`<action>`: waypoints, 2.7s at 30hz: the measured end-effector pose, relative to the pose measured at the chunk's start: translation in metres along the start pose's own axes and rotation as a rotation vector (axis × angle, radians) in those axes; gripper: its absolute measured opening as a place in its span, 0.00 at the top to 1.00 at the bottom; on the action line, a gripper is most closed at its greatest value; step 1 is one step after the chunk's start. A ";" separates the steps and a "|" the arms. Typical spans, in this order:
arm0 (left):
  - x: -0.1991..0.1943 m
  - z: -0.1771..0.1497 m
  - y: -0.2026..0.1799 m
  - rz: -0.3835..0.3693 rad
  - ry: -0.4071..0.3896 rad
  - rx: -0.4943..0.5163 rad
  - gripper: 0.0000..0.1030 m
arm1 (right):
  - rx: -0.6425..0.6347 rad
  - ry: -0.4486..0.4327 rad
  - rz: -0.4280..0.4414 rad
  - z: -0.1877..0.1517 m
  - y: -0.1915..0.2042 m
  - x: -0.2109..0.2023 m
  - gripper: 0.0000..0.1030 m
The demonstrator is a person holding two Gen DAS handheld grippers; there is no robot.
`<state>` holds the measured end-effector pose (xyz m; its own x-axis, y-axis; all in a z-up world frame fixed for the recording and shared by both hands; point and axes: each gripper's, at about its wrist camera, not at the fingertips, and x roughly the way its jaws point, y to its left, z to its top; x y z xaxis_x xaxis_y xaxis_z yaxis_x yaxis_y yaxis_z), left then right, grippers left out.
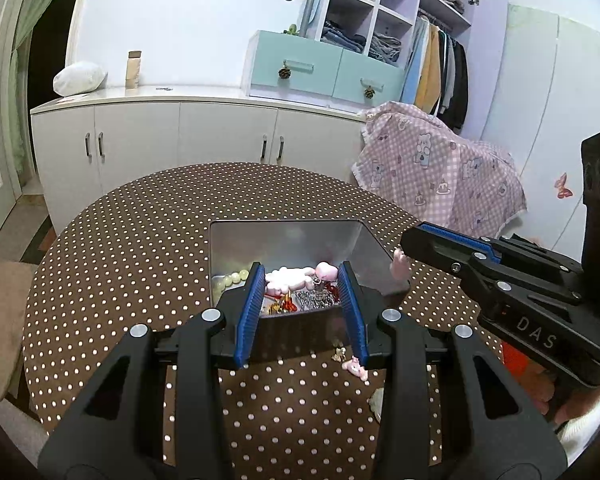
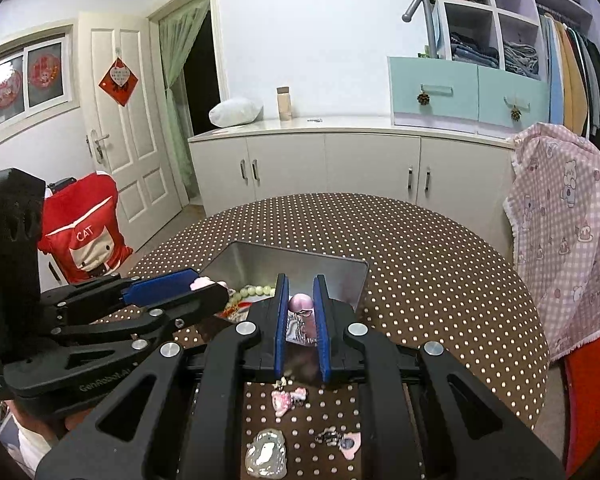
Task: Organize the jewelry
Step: 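Lower both pink charms into the box and open both grippers, then withdraw both grippers from the box toward the remaining charms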
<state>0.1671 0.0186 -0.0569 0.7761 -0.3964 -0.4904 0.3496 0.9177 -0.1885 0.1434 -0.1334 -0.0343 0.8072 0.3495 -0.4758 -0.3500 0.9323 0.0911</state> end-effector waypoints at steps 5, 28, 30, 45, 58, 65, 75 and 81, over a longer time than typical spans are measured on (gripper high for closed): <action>0.007 0.000 0.002 0.005 0.015 -0.005 0.63 | 0.003 0.014 0.009 0.001 -0.001 0.009 0.89; 0.003 0.001 0.000 0.031 0.013 0.009 0.44 | 0.031 0.035 -0.008 0.000 -0.014 0.009 0.66; 0.001 0.000 -0.001 0.033 0.011 0.012 0.44 | 0.032 0.035 -0.010 -0.001 -0.014 0.007 0.66; -0.015 -0.016 -0.021 0.005 0.032 0.032 0.44 | 0.069 0.036 -0.058 -0.020 -0.027 -0.018 0.64; 0.011 -0.042 -0.044 -0.074 0.175 0.049 0.49 | 0.091 0.108 -0.096 -0.051 -0.032 -0.022 0.62; 0.040 -0.047 -0.049 -0.064 0.273 0.049 0.66 | 0.095 0.131 -0.100 -0.062 -0.037 -0.022 0.62; 0.060 -0.053 -0.050 0.001 0.323 0.058 0.80 | 0.121 0.170 -0.095 -0.077 -0.044 -0.018 0.62; 0.061 -0.051 -0.045 -0.004 0.320 0.042 0.84 | 0.110 0.183 -0.074 -0.082 -0.038 -0.017 0.62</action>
<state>0.1713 -0.0459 -0.1219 0.5727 -0.3662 -0.7335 0.3788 0.9116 -0.1594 0.1041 -0.1825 -0.1016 0.7253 0.2668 -0.6347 -0.2312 0.9627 0.1404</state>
